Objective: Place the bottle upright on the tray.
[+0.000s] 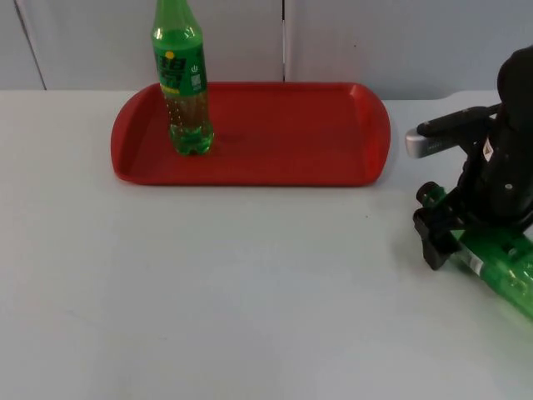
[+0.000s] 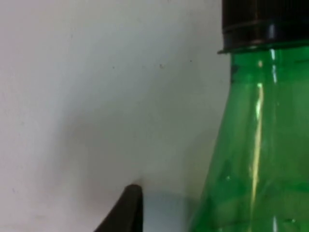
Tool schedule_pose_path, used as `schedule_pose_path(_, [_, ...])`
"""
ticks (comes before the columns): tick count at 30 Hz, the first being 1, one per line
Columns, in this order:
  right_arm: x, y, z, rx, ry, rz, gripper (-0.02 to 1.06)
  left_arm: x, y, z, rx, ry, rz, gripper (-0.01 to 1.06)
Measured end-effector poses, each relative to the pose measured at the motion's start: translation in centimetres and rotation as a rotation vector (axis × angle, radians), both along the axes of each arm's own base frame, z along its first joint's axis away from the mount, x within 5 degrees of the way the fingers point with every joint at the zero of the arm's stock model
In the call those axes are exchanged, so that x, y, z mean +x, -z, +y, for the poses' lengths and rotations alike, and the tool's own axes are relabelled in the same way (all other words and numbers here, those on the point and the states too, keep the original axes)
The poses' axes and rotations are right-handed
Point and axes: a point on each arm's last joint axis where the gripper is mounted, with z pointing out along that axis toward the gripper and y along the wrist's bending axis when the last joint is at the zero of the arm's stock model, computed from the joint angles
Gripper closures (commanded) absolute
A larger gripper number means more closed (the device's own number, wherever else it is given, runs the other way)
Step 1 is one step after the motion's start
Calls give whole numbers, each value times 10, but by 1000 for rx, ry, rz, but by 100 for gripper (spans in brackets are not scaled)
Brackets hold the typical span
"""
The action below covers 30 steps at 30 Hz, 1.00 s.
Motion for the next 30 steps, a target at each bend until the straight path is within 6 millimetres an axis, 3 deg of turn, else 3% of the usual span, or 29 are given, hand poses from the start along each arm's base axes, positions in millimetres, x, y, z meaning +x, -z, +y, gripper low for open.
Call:
schedule_pose_path(3, [0,1,0,6,7,5,9,0,0,0,0,0,0,0])
schedule_pose_path(5, [0,2,1,9,10,6,39,0,0,0,0,0,0,0])
schedule_pose_path(6, [0,2,1,15,16,8,39,0,0,0,0,0,0,0])
schedule_pose_path(7, [-1,3,2,15,17,14,73,0,0,0,0,0,0,0])
schedule_pose_path(9, [-1,4,3,7,12,18,104,0,0,0,0,0,0,0])
schedule_pose_path(25, [0,-1,2,-2,7,14,105,0,0,0,2,-1,0,0])
schedule_pose_path(28, [-1,-15,1,5,0,-20,105,0,0,0,2,-1,0,0])
schedule_pose_path(29, [1,-33,3,36,-5,-83,105,0,0,0,2,-1,0,0])
schedule_pose_path(30, [1,-33,3,36,-5,-83,105,0,0,0,2,-1,0,0])
